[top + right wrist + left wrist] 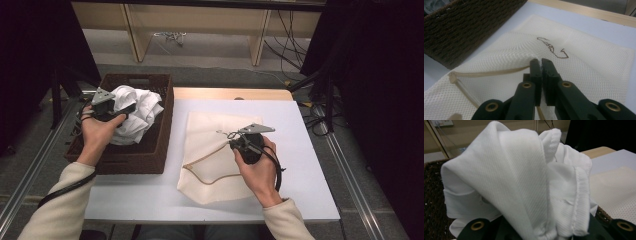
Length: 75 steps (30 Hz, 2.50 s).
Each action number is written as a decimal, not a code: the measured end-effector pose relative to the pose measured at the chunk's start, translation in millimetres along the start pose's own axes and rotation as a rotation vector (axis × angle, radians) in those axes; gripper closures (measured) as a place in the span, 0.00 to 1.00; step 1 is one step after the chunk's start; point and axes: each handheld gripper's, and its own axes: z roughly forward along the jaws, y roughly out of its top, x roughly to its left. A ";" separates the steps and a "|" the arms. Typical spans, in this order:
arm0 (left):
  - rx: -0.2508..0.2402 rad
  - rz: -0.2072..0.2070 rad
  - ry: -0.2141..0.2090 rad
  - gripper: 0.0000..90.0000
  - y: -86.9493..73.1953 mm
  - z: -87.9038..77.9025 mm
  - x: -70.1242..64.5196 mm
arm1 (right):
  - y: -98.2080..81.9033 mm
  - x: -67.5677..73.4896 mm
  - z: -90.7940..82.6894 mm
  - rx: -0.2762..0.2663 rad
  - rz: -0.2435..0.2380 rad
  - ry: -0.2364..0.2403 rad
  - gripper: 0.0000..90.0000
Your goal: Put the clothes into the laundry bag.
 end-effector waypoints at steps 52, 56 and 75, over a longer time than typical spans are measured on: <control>-0.270 0.137 -0.071 0.85 43.0 -84.0 -44.7 | -0.2 0.1 0.3 0.000 0.015 -0.006 0.98; -0.288 0.140 -0.084 0.85 44.5 -91.5 -48.9 | -0.3 -0.2 0.7 -0.002 0.009 -0.004 0.99; -0.343 0.184 -0.146 0.85 52.8 -117.6 -70.1 | -0.1 0.1 1.2 -0.005 -0.003 0.004 0.99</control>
